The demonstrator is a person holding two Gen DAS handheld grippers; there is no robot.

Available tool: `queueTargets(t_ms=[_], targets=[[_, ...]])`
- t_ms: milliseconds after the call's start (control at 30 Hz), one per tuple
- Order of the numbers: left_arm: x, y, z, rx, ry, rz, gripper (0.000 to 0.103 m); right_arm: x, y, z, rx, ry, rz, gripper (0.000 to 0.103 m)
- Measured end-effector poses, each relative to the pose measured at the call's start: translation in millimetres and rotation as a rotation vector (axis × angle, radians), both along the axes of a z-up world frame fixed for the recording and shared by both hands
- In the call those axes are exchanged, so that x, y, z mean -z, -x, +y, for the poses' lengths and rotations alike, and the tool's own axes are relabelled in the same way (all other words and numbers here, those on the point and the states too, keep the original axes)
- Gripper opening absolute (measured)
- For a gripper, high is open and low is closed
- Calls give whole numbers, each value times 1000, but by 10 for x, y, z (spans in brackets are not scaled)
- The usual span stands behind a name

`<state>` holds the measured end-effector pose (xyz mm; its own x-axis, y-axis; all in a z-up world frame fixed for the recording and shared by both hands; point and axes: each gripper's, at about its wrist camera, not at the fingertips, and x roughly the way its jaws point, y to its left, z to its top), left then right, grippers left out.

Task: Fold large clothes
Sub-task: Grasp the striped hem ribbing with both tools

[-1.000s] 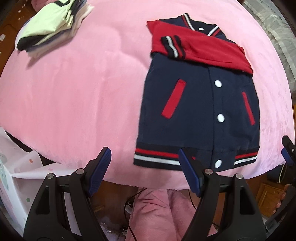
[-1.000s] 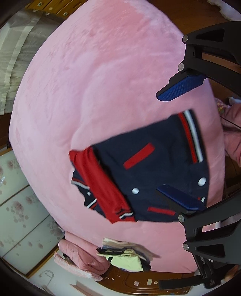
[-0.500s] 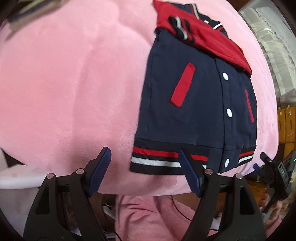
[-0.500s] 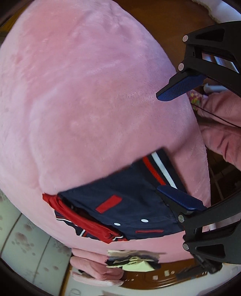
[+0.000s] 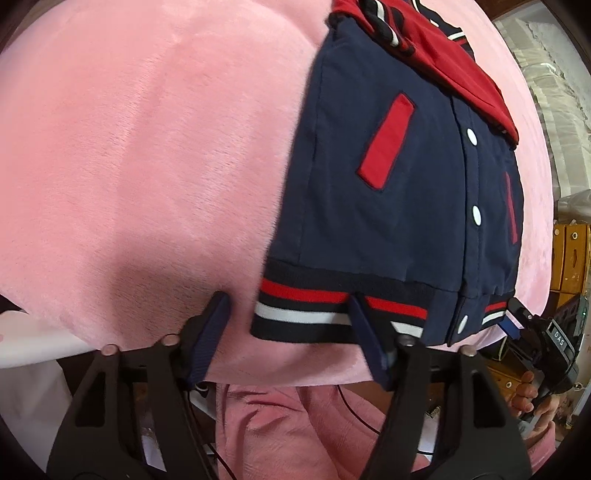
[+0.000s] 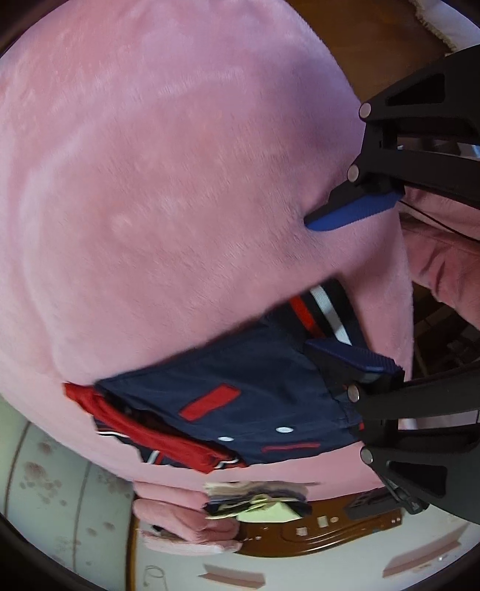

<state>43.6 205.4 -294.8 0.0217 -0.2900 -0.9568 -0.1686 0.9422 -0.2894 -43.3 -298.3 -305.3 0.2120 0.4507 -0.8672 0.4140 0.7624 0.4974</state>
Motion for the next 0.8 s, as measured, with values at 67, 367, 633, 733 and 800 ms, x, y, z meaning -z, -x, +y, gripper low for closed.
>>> queueTargets(t_ms=[67, 367, 633, 733, 800], targets=[[1, 7, -32, 0, -3, 0, 54, -19, -38, 102, -14, -10, -10, 47], [-45, 64, -236, -3, -81, 10, 28, 20, -109, 345, -27, -48, -3, 16], [-80, 74, -417, -25, -126, -2, 9, -57, -230, 515, -98, 22, 16, 11], [-84, 51, -444, -26, -113, 10, 9, -111, -233, 522, -95, 19, 13, 11], [-102, 38, -442, -28, -100, 17, 9, -159, -234, 513, -103, 24, 12, 11]])
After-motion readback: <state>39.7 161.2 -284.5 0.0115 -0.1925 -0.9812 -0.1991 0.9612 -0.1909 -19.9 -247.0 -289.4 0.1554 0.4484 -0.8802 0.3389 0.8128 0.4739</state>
